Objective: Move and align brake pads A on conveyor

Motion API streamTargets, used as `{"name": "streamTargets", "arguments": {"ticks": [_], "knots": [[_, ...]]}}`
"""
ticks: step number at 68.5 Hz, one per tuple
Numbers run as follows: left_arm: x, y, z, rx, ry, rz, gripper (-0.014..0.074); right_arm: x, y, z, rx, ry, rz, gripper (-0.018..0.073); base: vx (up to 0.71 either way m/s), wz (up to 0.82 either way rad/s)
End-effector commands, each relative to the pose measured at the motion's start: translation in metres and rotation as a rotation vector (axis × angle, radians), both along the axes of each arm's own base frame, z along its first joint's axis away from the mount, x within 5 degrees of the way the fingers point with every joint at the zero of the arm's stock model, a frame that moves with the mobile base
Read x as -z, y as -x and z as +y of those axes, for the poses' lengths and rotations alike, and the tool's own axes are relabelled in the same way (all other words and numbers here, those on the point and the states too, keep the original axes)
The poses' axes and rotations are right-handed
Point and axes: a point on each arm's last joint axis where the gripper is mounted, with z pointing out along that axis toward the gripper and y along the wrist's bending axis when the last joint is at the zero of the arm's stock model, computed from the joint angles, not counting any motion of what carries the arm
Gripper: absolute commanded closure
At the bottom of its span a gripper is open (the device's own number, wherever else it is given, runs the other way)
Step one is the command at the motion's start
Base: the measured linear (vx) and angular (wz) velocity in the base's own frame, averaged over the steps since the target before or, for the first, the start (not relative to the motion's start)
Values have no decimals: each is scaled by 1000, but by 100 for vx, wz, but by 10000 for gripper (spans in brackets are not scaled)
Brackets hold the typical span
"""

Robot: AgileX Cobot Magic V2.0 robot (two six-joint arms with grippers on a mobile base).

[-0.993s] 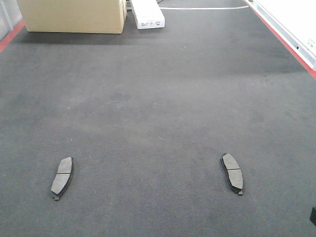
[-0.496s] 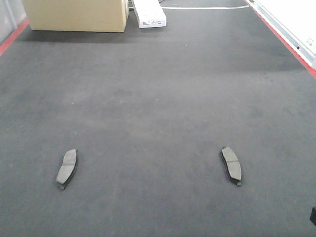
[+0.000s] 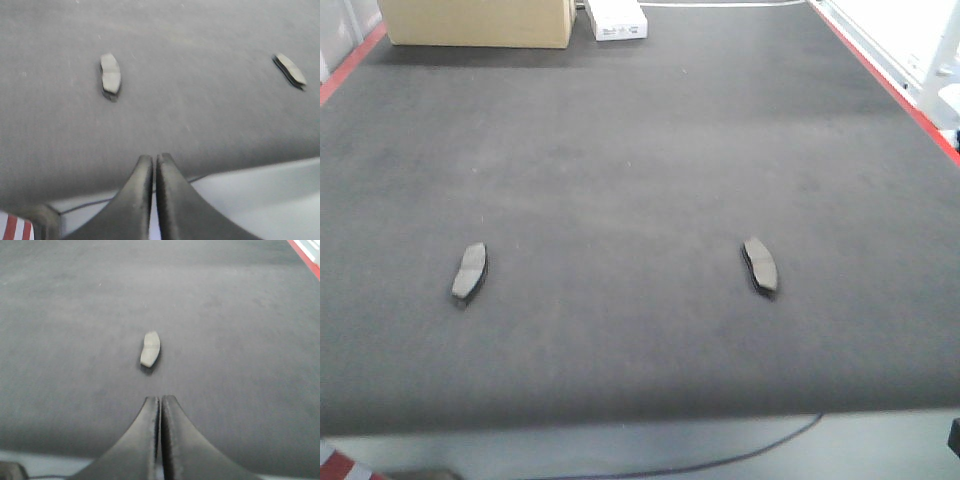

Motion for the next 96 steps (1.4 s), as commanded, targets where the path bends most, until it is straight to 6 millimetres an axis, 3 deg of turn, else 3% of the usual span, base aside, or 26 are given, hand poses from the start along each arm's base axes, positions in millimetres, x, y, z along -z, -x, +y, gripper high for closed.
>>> {"name": "streamTargets", "arguments": {"ticks": [1,96], "knots": [[-12,-3,-2,6,29,-74,603,-15,-3,0,2,-2,-99,569,-28,-6],[-11,-3,-2,4,29,-70,603,-13,-2,0,2,9,-69,569,-30,-6]]}}
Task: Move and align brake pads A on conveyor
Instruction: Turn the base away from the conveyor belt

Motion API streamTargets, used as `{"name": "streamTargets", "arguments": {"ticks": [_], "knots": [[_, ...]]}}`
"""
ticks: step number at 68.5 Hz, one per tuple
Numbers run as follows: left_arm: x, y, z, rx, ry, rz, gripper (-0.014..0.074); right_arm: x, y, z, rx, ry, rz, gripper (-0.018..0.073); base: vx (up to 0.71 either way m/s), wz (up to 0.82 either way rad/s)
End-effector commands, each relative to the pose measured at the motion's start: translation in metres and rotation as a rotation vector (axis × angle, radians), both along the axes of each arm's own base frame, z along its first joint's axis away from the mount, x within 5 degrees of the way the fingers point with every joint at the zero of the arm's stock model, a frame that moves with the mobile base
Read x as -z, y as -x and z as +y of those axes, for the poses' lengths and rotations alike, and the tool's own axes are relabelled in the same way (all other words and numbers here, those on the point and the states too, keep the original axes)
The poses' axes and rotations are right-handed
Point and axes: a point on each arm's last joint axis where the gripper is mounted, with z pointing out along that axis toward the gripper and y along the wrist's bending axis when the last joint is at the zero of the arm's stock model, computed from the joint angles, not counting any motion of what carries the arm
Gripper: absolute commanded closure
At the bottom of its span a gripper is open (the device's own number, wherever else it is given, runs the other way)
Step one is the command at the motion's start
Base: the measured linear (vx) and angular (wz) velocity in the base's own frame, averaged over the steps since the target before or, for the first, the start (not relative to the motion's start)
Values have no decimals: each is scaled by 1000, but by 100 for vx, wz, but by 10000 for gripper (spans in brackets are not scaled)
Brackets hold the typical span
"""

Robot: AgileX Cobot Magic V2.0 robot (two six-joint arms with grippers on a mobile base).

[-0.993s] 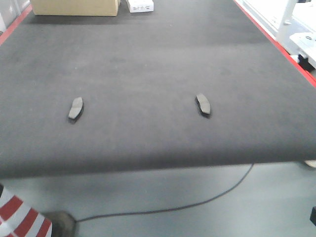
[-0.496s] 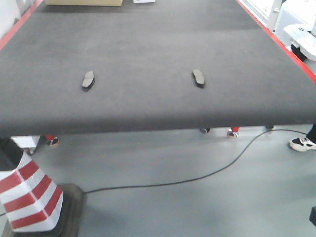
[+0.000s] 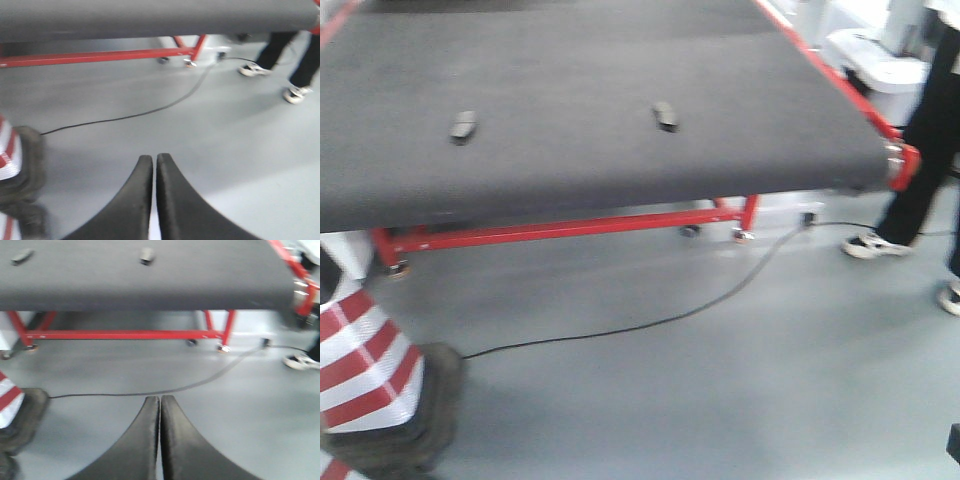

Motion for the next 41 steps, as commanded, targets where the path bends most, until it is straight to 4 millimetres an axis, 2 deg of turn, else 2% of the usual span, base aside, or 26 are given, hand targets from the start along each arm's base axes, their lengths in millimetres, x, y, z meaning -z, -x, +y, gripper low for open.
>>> {"name": "streamTargets", "arguments": {"ticks": [1,41], "knots": [[-12,-3,-2,3,30,-78,603,-14,-3,0,2,5,-88,569,-18,-47],[-12,-4,-2,3,30,-77,603,-14,-3,0,2,5,-88,569,-9,-53]]}}
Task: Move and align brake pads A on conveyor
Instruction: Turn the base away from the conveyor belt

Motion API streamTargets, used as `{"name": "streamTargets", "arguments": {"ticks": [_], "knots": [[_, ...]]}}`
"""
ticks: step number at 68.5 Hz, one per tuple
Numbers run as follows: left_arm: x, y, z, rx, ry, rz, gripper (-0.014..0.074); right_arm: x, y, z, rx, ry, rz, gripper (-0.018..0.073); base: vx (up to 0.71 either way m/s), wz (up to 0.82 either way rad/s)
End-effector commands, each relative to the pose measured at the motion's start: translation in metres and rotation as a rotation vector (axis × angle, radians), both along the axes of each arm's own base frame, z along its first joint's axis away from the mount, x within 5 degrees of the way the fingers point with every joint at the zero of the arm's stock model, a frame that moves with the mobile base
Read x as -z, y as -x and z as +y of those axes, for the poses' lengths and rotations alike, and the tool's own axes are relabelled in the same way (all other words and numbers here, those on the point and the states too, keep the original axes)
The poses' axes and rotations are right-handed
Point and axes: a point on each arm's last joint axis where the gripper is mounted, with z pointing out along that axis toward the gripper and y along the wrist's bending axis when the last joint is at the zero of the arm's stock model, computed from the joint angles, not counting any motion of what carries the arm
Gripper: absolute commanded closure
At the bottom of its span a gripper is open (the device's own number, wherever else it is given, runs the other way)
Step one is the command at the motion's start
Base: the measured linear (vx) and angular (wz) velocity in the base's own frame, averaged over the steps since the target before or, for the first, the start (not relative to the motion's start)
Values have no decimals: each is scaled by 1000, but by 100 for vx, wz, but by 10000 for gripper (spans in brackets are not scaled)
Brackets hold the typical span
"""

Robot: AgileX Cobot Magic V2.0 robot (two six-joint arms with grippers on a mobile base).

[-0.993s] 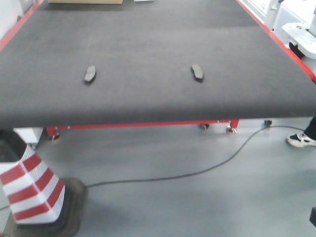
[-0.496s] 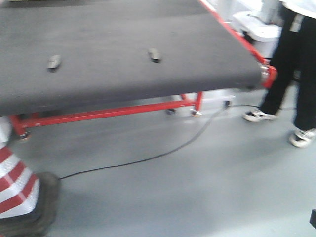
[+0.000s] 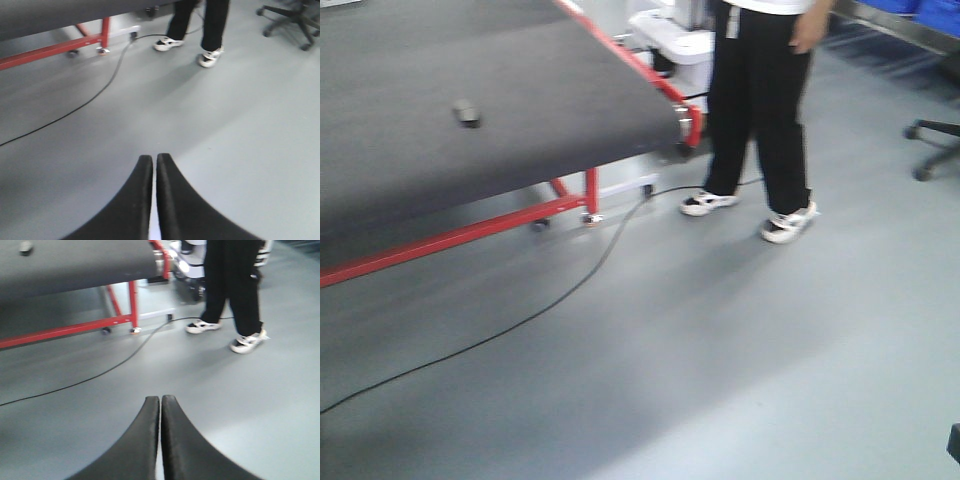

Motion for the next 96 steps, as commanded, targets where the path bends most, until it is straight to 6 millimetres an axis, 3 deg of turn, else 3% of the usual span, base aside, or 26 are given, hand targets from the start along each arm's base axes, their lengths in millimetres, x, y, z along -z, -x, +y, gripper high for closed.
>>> {"name": "streamTargets", "arguments": {"ticks": [1,96], "knots": [[-12,-4,-2,3,29,-78,603,-14,-3,0,1,3,-88,569,0,-46],[-12,-3,-2,3,29,-78,603,-14,-3,0,1,3,-87,569,15,-67]]}}
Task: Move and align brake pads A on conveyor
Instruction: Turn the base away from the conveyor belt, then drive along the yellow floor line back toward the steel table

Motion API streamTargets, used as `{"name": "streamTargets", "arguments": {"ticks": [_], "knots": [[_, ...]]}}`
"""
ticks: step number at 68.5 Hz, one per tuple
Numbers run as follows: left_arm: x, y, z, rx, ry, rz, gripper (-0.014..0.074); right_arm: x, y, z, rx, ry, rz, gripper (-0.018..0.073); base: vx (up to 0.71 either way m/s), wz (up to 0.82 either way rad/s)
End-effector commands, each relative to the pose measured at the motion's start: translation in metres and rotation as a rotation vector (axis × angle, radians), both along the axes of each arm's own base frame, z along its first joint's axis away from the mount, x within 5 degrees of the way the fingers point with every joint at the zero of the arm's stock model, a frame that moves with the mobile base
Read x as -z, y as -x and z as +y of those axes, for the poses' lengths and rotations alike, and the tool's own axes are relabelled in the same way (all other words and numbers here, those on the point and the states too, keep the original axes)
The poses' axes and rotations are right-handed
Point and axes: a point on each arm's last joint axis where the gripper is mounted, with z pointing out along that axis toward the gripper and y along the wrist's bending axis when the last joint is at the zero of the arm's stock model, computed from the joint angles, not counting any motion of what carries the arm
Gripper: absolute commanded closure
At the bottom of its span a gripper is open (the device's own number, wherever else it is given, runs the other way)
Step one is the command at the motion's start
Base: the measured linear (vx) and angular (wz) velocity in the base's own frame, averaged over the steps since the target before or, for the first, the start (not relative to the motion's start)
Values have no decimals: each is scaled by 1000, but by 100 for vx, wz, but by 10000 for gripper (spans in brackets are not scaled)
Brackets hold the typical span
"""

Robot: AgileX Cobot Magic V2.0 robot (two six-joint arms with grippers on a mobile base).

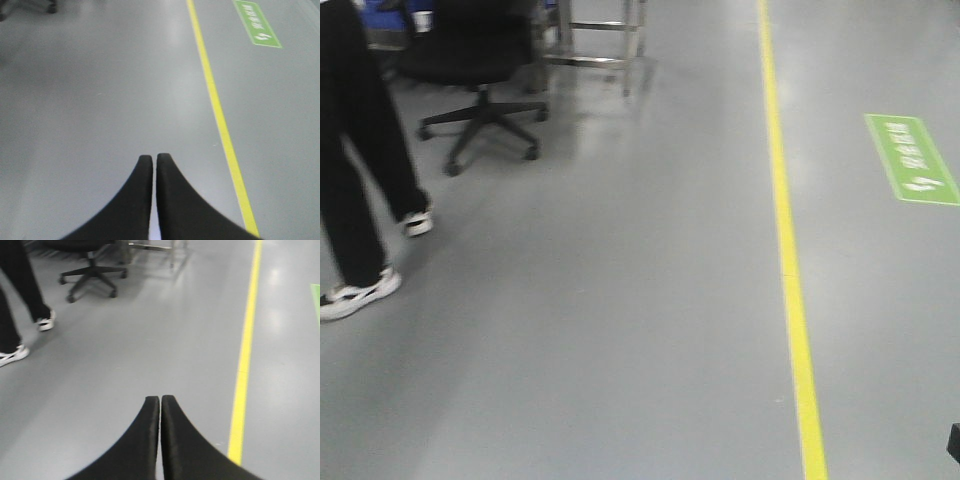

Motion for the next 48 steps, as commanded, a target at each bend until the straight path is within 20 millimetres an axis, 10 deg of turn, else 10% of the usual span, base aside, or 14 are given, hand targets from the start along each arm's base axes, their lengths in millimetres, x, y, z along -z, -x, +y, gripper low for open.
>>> {"name": "streamTargets", "arguments": {"ticks": [1,48], "knots": [[-12,-3,-2,3,29,-78,603,-14,-3,0,1,3,-87,569,28,-73],[-12,-3,-2,3,30,-79,603,-14,-3,0,1,3,-81,569,36,-36]]}}
